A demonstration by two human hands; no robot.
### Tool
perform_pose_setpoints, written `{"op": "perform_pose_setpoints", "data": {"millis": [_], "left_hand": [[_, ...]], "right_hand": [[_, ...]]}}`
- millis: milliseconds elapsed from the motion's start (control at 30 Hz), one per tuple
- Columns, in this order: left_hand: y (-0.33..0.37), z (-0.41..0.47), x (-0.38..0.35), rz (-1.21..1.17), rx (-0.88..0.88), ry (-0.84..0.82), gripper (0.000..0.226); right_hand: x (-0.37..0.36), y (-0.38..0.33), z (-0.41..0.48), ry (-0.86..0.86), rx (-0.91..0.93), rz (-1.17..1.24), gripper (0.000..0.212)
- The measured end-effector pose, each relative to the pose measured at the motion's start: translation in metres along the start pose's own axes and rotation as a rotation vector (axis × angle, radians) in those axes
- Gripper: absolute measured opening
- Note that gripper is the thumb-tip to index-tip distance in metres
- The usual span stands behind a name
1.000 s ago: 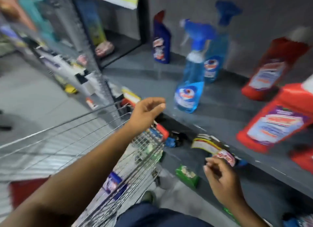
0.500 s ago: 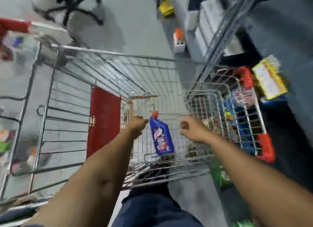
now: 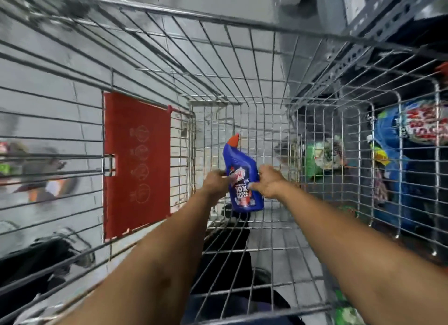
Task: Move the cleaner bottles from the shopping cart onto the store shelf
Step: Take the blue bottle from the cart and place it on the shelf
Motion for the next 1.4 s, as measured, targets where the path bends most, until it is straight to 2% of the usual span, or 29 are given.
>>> {"op": "perform_pose_setpoints", "data": {"millis": [133,233,400,533,633,700,767,833,967,1100,1200,1300,1400], "left_hand": [[0.0,-0.005,-0.005,-0.102,-0.032,0.017,0.025],[0.012,-0.021,-0.003,-0.135,-0.119,0.03,0.015],[0.055,-0.073,0.012,-0.188,-0.328,0.102,0.022],[0.126,-0.154,0.022,-0.077,-0.634,0.08,0.023],[0.203,-0.231,0.012,-0.01,-0.906,-0.003,0.026],[0.258,-0.293,-0.009,0.031,-1.103,-0.14,0.028],[0.299,-0.318,-0.022,0.05,-1.235,-0.208,0.031],[0.333,-0.341,-0.05,0.128,-1.334,-0.294,0.036],[0.372,-0.365,-0.118,0.281,-1.443,-0.452,0.037],[0.392,-0.37,-0.161,0.338,-1.498,-0.507,0.048],[0.395,-0.369,-0.176,0.326,-1.482,-0.517,0.051],[0.395,-0.366,-0.18,0.319,-1.477,-0.532,0.04],[0.394,-0.361,-0.18,0.36,-1.496,-0.581,0.041]], "right_hand": [[-0.006,0.005,0.0,0.054,-0.019,0.087,0.035],[0.004,0.0,-0.011,0.124,-0.008,0.108,0.04],[0.044,-0.023,-0.068,0.239,0.191,0.049,0.051],[0.1,-0.037,-0.158,0.356,0.39,0.26,0.046],[0.151,-0.047,-0.243,0.566,0.541,0.453,0.053],[0.185,-0.045,-0.315,0.773,0.673,0.6,0.06],[0.208,-0.043,-0.338,0.919,0.739,0.689,0.058],[0.224,-0.032,-0.362,1.103,0.747,0.751,0.051],[0.238,-0.003,-0.394,1.423,0.671,0.793,0.054],[0.245,0.012,-0.404,1.62,0.554,0.773,0.059],[0.251,0.022,-0.406,1.671,0.492,0.72,0.059],[0.25,0.026,-0.406,1.643,0.478,0.698,0.06],[0.252,0.032,-0.403,1.596,0.495,0.721,0.067]]}}
Point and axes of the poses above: each hand's wrist, its own z-axis towards the middle knuckle, its own x-axis out of the back of the hand, y = z × x, the point moved 5 cm from there along z, towards the middle knuckle, and after that the axes turned 11 degrees about z, right-handed, at the moved point
